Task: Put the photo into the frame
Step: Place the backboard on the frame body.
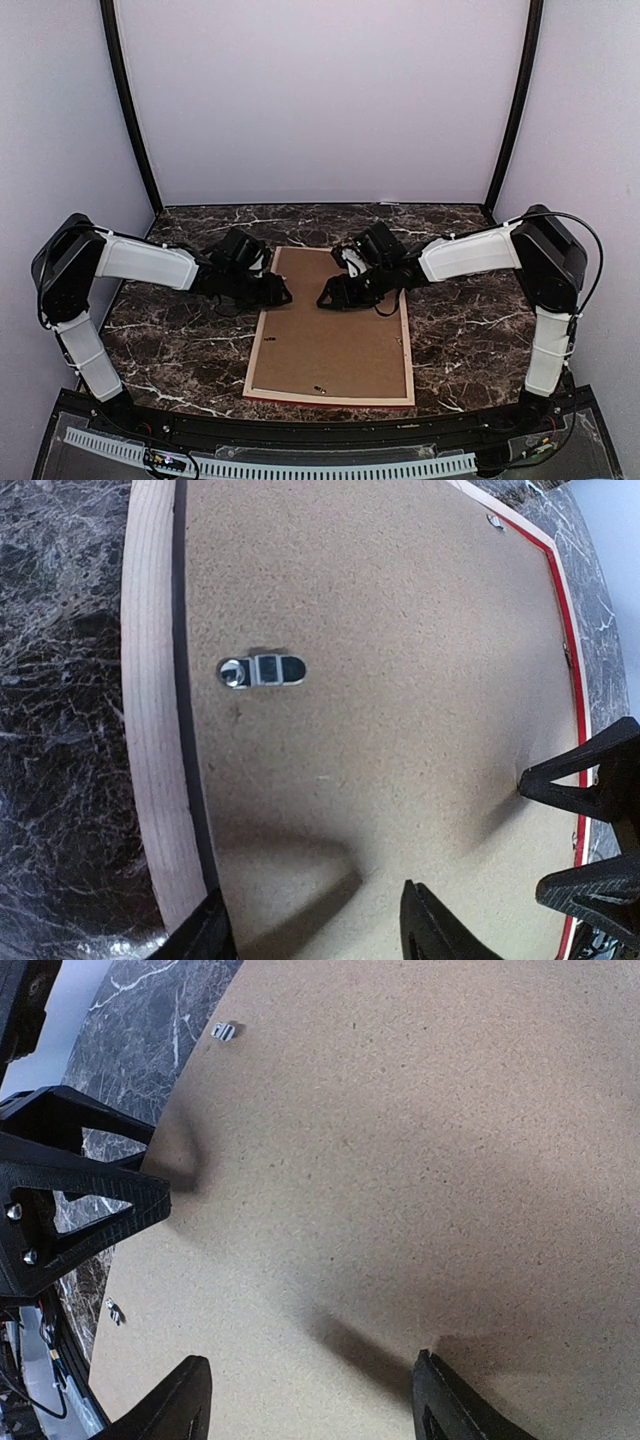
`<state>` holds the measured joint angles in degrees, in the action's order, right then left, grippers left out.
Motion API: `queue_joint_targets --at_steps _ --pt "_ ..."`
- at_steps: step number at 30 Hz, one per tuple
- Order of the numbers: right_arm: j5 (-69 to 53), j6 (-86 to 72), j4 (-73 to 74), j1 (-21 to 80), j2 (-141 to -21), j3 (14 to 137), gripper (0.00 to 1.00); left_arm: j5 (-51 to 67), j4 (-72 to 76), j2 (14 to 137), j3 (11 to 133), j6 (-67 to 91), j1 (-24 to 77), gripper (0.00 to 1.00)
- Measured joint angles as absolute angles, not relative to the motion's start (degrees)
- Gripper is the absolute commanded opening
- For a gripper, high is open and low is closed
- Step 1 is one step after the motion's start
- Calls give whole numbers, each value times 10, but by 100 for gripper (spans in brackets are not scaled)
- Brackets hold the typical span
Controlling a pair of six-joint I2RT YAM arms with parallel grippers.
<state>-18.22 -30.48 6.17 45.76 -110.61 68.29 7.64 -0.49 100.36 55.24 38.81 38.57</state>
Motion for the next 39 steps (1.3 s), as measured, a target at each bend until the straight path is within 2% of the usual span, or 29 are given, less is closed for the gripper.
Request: queue_joint_targets --at_steps 8,18,22,28,34,39 --pt "-178 -305 67 457 -1106 681 70 53 -43 993 566 371 388 60" --pt "-171 -300 80 457 -1105 677 71 3 -77 952 603 334 378 73" --pt "-164 -294 107 456 -1094 678 73 19 -87 952 603 333 356 74" --pt "-128 -285 181 431 -1038 670 76 84 -61 948 572 342 303 98" --pt "-71 -279 227 375 -944 636 76 116 -52 942 551 341 295 99" --pt "-38 -271 254 329 -927 605 73 133 -42 930 550 334 295 99"
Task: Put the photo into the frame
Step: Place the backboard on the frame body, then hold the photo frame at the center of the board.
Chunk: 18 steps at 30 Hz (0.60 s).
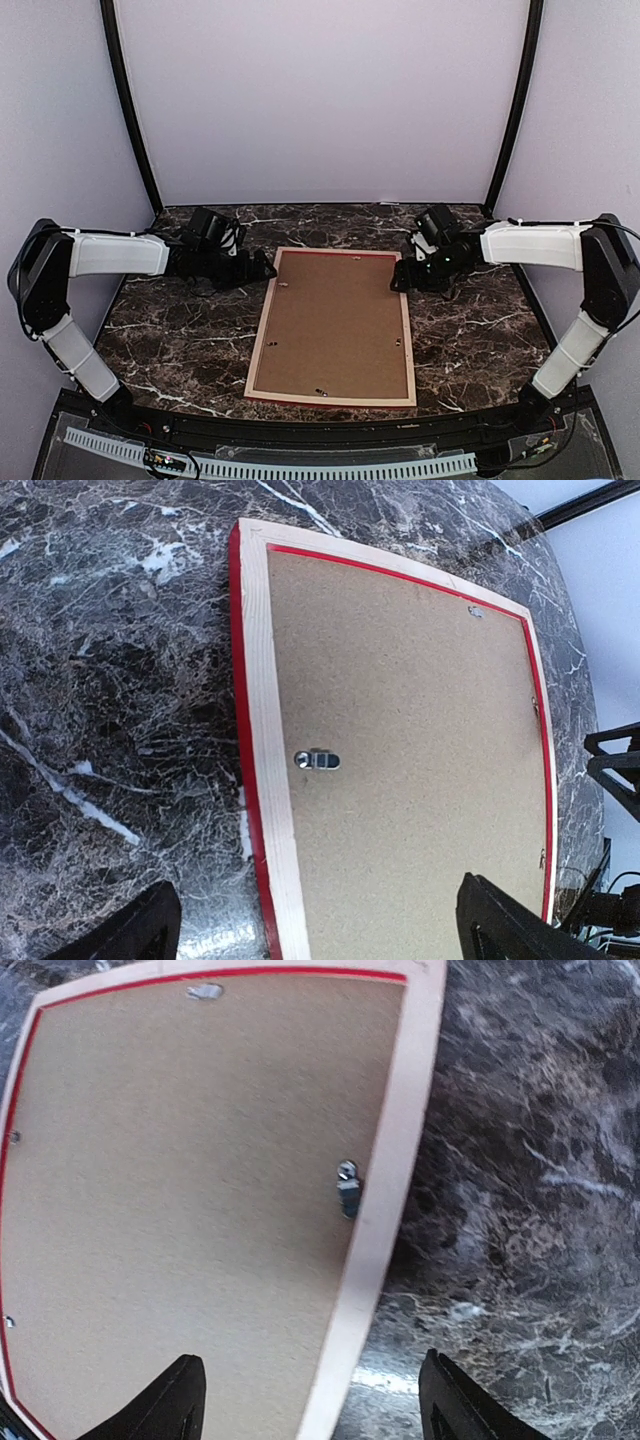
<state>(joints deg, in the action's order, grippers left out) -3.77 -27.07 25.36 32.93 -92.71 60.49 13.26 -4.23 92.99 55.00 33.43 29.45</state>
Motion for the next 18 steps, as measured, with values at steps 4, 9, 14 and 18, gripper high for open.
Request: queue_joint_targets --at_steps 4,9,14,18 --pt "-30 -264 273 321 -934 585 71 143 -39 927 550 328 295 99" --pt "-30 -256 269 321 -961 584 67 145 -41 927 550 319 295 99" --pt "-32 -251 258 321 -992 582 53 132 -57 921 550 306 297 97" --pt "-36 -250 248 321 -1001 581 38 107 -74 920 552 288 302 96"
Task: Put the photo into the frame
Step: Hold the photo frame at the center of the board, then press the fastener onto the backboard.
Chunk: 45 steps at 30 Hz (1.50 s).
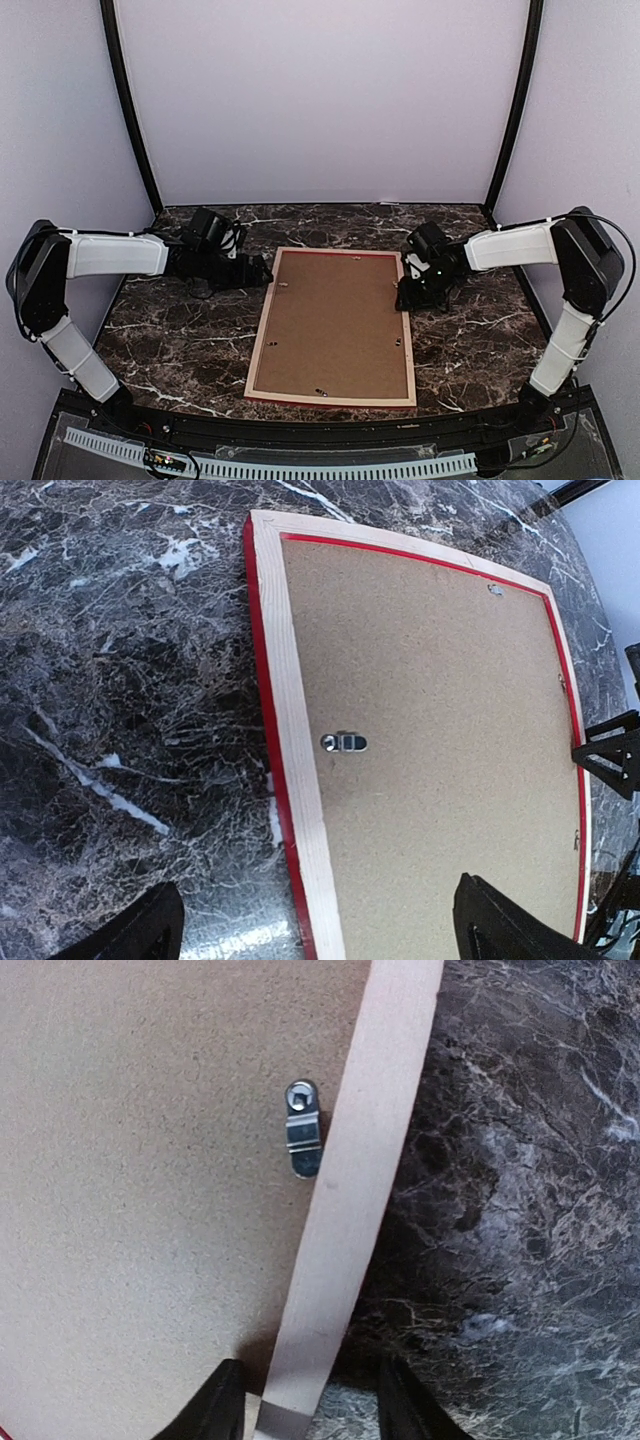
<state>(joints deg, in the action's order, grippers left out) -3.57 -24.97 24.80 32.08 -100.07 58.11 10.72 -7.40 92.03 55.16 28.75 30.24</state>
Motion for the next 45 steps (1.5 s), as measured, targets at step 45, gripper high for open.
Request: queue_joint_targets --at_steps 45 --pt "-38 -216 271 295 -1016 614 12 -22 -216 1162 793 232 366 84"
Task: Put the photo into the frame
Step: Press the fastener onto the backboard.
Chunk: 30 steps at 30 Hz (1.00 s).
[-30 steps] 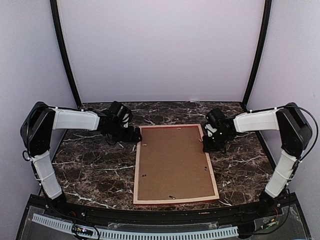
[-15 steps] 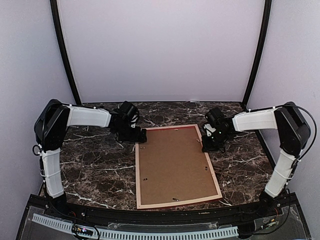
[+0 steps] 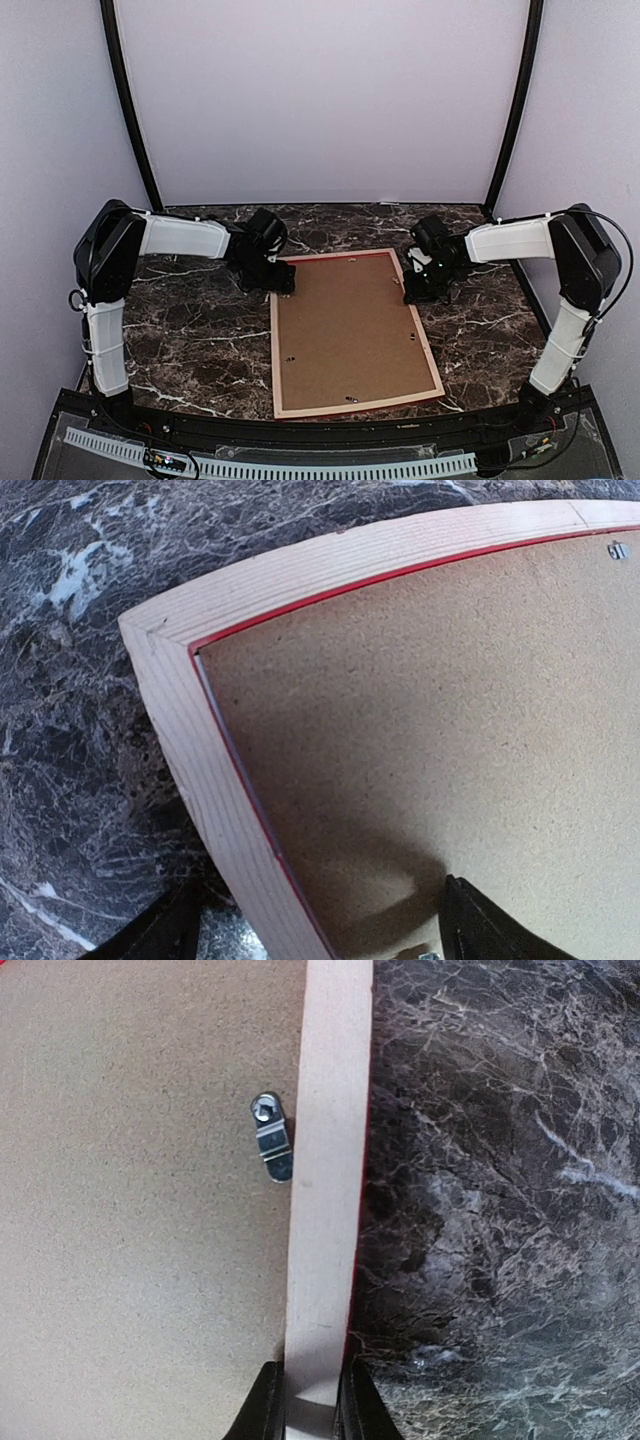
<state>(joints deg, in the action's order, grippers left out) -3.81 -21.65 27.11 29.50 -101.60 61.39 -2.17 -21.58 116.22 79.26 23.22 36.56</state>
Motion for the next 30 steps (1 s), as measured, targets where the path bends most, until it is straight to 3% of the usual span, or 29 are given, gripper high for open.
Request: queue_joint_targets --at_steps 19,30 --pt "-48 -220 267 290 -1016 611 11 15 -202 1114 721 245 367 70" --pt "-53 -220 265 287 -1016 611 11 27 -196 1101 703 248 367 51"
